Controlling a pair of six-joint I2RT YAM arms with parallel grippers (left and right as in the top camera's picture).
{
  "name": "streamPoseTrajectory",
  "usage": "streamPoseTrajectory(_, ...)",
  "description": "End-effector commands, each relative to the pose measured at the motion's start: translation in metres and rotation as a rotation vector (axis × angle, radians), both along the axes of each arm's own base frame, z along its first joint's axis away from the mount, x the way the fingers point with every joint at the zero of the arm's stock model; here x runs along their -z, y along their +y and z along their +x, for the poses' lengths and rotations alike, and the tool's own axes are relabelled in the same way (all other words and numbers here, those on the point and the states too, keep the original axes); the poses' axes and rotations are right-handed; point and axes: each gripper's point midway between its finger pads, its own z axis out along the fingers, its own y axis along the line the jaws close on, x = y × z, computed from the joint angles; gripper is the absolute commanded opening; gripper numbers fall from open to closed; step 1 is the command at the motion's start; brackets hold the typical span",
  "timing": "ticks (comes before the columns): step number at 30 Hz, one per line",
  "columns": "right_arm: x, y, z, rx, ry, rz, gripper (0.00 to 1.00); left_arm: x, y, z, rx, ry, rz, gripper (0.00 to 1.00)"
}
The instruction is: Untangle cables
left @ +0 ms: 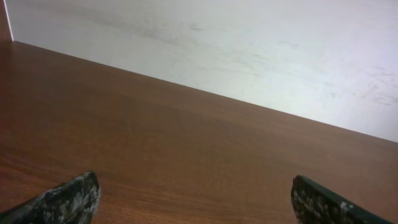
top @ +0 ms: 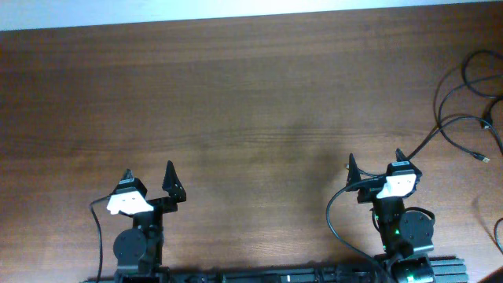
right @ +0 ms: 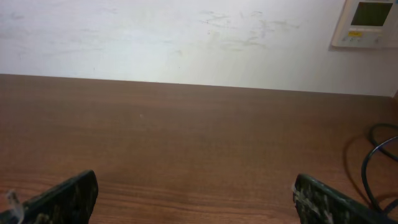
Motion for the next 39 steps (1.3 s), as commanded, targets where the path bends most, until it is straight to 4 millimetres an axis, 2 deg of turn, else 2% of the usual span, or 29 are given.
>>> streamPoseTrajectory(1, 0.0019, -0.0004, -0.0005, -0.002, 0.002, 0.0, 0.99, 0.0008, 0.0011, -0.0003, -0.002, 0.003, 0.016, 0.99)
streamPoseTrajectory(39, 0.0019, -0.0004, -0.0005, -0.002, 0.002, 0.0, 0.99, 0.0008, 0.0011, -0.0003, -0.002, 0.003, 0.016, 0.99)
